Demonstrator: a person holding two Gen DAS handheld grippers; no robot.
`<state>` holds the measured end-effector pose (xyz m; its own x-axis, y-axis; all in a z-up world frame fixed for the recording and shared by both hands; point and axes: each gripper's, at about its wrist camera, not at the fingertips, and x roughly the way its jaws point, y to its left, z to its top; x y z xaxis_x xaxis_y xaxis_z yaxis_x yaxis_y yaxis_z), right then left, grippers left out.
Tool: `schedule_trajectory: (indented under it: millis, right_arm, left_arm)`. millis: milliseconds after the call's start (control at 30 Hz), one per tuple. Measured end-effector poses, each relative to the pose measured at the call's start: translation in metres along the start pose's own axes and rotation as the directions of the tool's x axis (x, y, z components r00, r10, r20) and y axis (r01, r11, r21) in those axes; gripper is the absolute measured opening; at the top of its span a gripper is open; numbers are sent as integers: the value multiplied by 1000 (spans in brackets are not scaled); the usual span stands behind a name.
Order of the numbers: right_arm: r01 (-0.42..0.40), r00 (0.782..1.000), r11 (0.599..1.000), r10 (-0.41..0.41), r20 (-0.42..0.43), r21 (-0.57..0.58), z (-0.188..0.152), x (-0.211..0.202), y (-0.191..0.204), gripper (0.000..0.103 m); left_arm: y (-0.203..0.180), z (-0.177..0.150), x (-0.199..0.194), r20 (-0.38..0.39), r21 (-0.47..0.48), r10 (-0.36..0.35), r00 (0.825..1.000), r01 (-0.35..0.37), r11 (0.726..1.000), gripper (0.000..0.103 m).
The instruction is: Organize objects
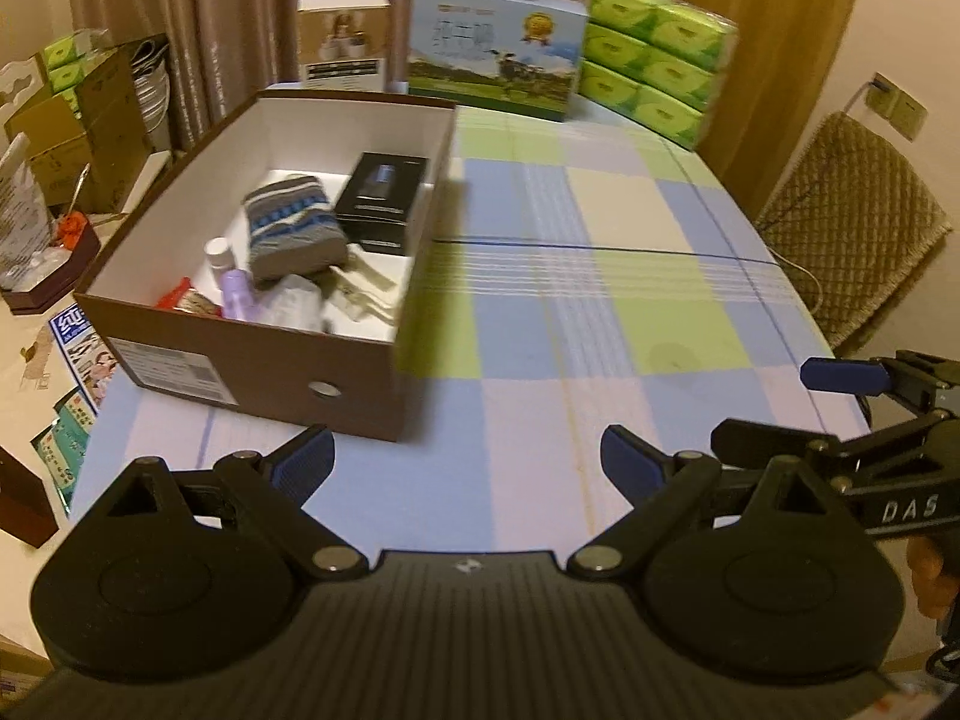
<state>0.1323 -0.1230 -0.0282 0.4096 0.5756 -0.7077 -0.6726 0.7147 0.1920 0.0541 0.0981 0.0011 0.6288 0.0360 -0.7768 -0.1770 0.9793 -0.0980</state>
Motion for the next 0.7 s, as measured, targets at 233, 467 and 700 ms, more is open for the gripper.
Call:
schedule_trajectory:
  millis: [233,467,700]
  right_arm:
    - [50,999,996,-51,14,75,-22,-38,-25,101]
    - [85,996,989,-89,27,124,-40,-65,-41,101]
    - [98,994,986,-103,31,132,-50,-79,-46,101]
  left_arm:
    - [-31,-15,-8,4,28,-19,1000,19,999,94]
    - [-54,-29,-16,4,56,-40,999,39,998,94]
    - [-65,-39,-23,11,59,-47,999,46,997,94]
